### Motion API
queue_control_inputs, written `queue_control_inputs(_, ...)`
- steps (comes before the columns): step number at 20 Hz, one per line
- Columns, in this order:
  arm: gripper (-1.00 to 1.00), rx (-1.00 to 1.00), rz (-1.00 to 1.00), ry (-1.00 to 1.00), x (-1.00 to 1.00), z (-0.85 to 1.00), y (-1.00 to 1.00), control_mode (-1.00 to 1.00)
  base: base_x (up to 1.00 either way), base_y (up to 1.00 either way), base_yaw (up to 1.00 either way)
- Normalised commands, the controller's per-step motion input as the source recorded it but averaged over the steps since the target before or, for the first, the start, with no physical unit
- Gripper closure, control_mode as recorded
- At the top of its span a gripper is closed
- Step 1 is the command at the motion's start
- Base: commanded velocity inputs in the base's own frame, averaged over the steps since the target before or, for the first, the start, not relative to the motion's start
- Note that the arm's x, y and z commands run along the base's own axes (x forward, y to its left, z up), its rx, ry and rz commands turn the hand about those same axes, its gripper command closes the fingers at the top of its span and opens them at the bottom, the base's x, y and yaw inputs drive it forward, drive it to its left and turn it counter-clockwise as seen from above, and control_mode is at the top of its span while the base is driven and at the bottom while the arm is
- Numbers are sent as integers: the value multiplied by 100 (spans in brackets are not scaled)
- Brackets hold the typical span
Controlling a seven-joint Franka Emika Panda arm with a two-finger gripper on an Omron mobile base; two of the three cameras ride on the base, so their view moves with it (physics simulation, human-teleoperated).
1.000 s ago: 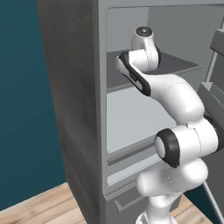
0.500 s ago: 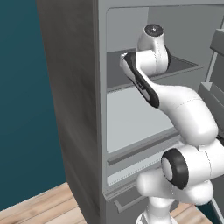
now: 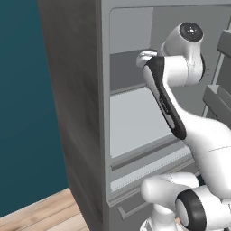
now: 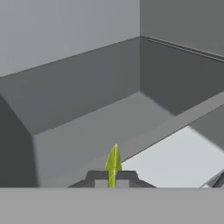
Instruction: There is a bowl on the dining counter. Grab a lemon wedge from the fridge and place it in the bowl. Then get the liquor bottle and glass cup from the cabinet and place them next to the bowl.
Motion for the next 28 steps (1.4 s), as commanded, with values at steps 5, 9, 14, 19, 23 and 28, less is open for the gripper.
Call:
queue_control_inputs(5,100,0,0,8,-100,0,-3,-100,0,0,0)
queue_control_inputs(9,100,0,0,6,-100,-4,0,-100,0,0,0)
queue_control_inputs(14,100,0,0,0,-95,-11,0,-100,0,0,0)
queue_control_inputs(19,100,-1,0,0,-43,-10,0,-100,0,0,0)
queue_control_inputs(23,100,0,0,0,-25,-3,0,100,-17,0,0)
queue_control_inputs(28,100,0,0,0,0,0,0,100,-100,3,3)
